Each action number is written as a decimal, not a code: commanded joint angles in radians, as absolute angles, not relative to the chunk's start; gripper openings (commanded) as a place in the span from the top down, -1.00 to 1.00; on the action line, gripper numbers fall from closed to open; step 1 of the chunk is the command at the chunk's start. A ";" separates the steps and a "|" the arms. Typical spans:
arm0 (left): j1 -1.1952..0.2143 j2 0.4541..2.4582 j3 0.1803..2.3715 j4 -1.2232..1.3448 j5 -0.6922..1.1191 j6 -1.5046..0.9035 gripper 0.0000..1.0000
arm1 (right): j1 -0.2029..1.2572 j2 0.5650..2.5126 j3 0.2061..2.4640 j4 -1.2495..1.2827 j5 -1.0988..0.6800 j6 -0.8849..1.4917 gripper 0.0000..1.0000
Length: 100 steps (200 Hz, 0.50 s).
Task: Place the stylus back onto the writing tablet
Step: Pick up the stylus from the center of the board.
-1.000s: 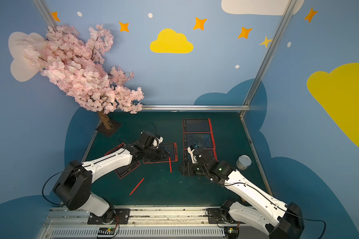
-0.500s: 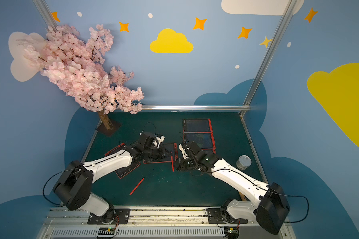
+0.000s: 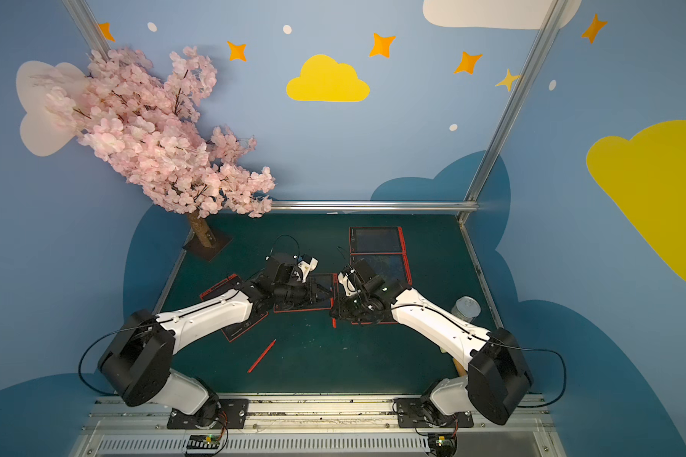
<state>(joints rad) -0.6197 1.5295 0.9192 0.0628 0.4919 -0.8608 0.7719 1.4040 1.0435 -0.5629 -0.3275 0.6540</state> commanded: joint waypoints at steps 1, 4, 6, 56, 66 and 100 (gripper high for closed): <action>-0.621 1.508 0.904 0.084 0.511 -0.861 0.95 | 0.767 1.411 1.071 -0.597 -0.353 0.635 0.44; -0.620 1.507 0.903 0.084 0.512 -0.861 0.95 | 0.767 1.412 1.072 -0.597 -0.353 0.635 0.45; -0.621 1.508 0.902 0.084 0.511 -0.861 0.95 | 0.767 1.412 1.072 -0.597 -0.352 0.635 0.46; -0.620 1.509 0.898 0.088 0.515 -0.874 0.95 | 0.763 1.408 1.066 -0.603 -0.339 0.635 0.68; -0.621 1.512 0.897 0.095 0.521 -0.881 0.95 | 0.763 1.406 1.065 -0.604 -0.337 0.635 0.70; -0.621 1.514 0.897 0.098 0.527 -0.893 0.95 | 0.762 1.408 1.065 -0.604 -0.333 0.633 0.72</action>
